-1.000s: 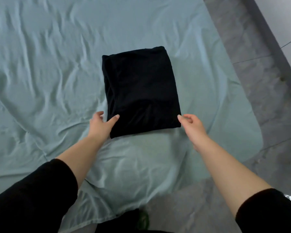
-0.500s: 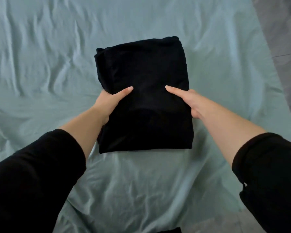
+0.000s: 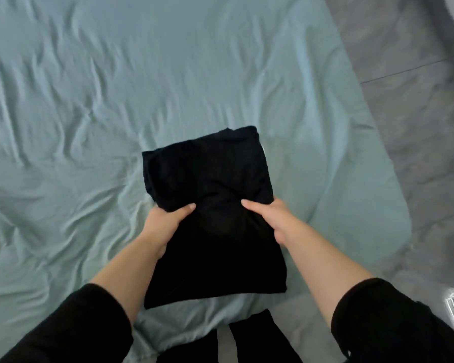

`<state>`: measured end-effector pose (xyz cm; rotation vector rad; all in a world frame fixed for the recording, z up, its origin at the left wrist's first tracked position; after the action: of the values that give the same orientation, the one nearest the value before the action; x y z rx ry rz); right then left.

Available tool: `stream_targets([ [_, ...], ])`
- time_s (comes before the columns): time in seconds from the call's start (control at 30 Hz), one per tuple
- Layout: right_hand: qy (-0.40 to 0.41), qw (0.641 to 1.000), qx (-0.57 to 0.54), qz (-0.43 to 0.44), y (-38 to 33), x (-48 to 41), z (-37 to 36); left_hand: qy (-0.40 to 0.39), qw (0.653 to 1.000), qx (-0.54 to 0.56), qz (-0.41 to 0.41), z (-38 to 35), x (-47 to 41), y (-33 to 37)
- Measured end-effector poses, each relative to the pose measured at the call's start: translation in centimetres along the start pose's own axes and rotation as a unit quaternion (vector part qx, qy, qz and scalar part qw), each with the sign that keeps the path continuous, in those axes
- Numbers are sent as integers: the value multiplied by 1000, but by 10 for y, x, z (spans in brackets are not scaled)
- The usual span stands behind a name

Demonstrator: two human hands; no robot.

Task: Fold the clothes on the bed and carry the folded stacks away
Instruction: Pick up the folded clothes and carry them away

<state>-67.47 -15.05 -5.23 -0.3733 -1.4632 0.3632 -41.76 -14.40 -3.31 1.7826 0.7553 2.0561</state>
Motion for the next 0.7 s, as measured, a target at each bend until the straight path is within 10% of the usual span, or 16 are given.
stream_targets([
  [0.7,79,962,-224,137,1,322,82,-260,950,-105,-139,-51,253,133],
])
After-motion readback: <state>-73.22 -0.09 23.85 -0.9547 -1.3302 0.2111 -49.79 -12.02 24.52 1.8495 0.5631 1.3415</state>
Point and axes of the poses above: each hand's wrist, its own x-axis away from the middle knuckle, its own z-axis out of the back of the hand, y = z × x, the point moved 7 cm from there along -x, towards the middle knuckle, and after that the axes turned 4 degrees about x, right-handed, at the moved point
